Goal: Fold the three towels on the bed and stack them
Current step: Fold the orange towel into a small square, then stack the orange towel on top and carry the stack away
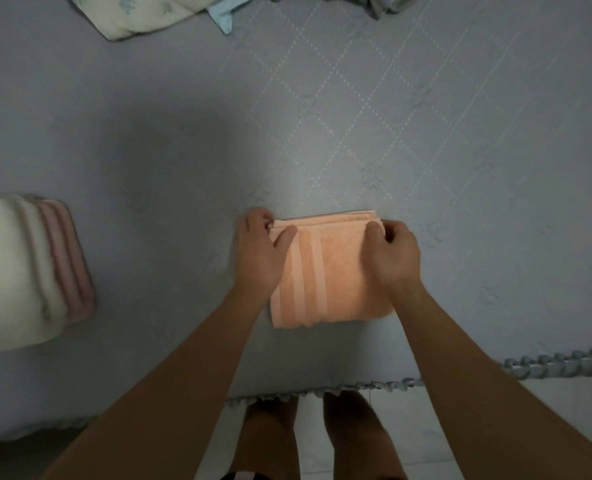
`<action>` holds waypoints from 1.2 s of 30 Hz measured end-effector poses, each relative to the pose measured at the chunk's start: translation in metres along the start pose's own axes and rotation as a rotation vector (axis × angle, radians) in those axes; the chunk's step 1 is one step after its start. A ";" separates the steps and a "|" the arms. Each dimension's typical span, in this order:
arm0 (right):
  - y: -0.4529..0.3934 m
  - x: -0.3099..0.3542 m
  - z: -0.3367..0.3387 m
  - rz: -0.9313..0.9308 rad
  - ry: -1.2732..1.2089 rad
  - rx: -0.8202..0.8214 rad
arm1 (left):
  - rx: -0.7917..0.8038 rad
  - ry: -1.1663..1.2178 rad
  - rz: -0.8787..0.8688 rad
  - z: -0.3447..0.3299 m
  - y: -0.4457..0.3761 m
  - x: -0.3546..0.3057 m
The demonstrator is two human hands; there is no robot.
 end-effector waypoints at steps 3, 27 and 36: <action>0.016 -0.025 -0.001 -0.056 -0.013 0.155 | -0.016 0.248 0.297 -0.005 0.024 0.009; 0.250 0.247 -0.115 0.294 -0.315 0.756 | -0.328 0.525 0.320 0.386 0.103 0.054; 0.274 0.297 -0.243 0.357 -0.042 0.342 | -0.396 0.410 0.356 0.437 0.037 0.164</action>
Point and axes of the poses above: each hand's wrist, its own y-axis away from the middle knuckle, its own z-axis out of the back of the hand, x = y × z, the point moved 2 cm from there along -y, towards the middle knuckle, and after that the axes turned 11 degrees about y, right-handed, at the moved point
